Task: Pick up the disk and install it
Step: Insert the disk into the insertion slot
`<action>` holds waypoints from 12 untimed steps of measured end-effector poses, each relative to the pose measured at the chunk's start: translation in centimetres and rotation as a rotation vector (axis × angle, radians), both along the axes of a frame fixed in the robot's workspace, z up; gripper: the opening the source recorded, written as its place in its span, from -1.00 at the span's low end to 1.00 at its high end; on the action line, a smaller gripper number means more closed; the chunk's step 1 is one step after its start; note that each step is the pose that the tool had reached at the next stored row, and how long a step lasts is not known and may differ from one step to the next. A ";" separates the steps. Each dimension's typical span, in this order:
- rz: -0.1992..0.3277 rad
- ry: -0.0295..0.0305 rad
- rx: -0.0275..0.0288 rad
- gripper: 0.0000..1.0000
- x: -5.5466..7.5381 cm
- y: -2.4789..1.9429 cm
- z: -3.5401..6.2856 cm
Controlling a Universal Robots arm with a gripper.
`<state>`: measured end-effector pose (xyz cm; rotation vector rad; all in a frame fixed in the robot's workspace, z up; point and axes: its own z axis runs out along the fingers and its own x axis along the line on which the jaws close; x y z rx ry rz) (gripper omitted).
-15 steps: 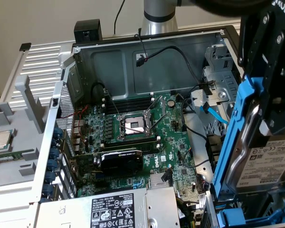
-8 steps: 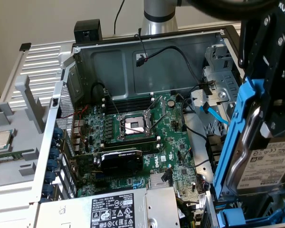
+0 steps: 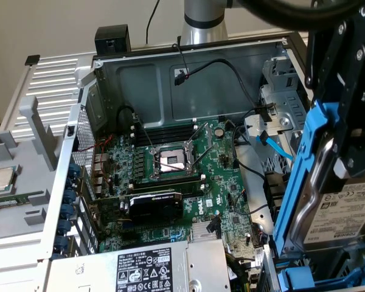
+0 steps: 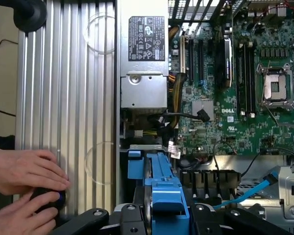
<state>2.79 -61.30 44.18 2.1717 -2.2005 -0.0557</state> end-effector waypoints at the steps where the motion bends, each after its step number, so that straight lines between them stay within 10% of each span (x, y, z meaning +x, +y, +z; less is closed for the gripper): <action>1: 0.003 0.0000 -0.0001 -0.26 0.0 0.00 -0.01; 12: 0.027 0.0000 0.0018 -0.26 -0.2 -0.01 -0.13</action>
